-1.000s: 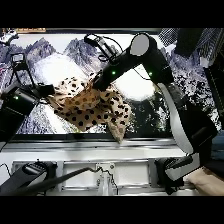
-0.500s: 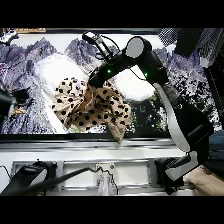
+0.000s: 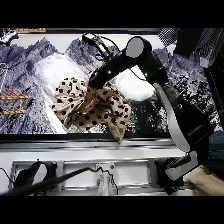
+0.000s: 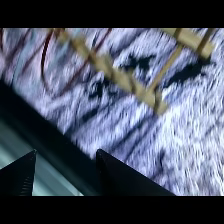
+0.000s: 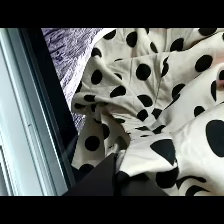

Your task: Fold the clothes and pants, and hang the long-sleeved shirts on hangers.

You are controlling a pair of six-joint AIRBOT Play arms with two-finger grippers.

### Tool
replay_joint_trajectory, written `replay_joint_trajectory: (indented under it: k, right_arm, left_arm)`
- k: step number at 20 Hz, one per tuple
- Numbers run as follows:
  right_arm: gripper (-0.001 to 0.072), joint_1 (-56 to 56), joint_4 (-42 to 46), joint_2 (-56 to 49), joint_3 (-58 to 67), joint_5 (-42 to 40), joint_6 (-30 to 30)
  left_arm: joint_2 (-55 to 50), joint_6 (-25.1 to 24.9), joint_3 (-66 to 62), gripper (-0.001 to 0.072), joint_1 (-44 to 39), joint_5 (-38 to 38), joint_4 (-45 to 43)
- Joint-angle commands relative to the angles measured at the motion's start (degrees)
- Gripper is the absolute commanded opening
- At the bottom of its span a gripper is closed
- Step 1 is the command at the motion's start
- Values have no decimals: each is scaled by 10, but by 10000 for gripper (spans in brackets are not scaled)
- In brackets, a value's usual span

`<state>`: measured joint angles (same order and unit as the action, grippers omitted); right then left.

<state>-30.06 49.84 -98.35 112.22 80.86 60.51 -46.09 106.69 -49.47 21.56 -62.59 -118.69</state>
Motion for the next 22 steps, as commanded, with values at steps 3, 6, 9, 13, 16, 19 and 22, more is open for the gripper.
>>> replay_joint_trajectory:
  k: [3,6,9,13,16,19,22]
  right_arm:
    - [21,-18,0,0,0,15,-7]
    - [21,-44,12,0,0,-1,-30]
    - [21,-55,66,-1,0,-24,-22]
    - [22,-43,103,-1,0,-34,10]
    - [21,-42,103,-1,0,-9,18]
    - [21,-43,104,-1,0,6,20]
    - [21,-43,104,-1,0,6,19]
  left_arm:
    - [-193,-181,-120,418,107,85,39]
    - [-301,-226,-220,403,110,68,59]
    - [-375,-243,-286,403,111,64,79]
    - [-428,-262,-321,403,111,64,106]
    - [-445,-262,-323,403,120,75,99]
    - [-453,-261,-323,403,125,82,65]
    - [-458,-261,-323,403,129,89,59]
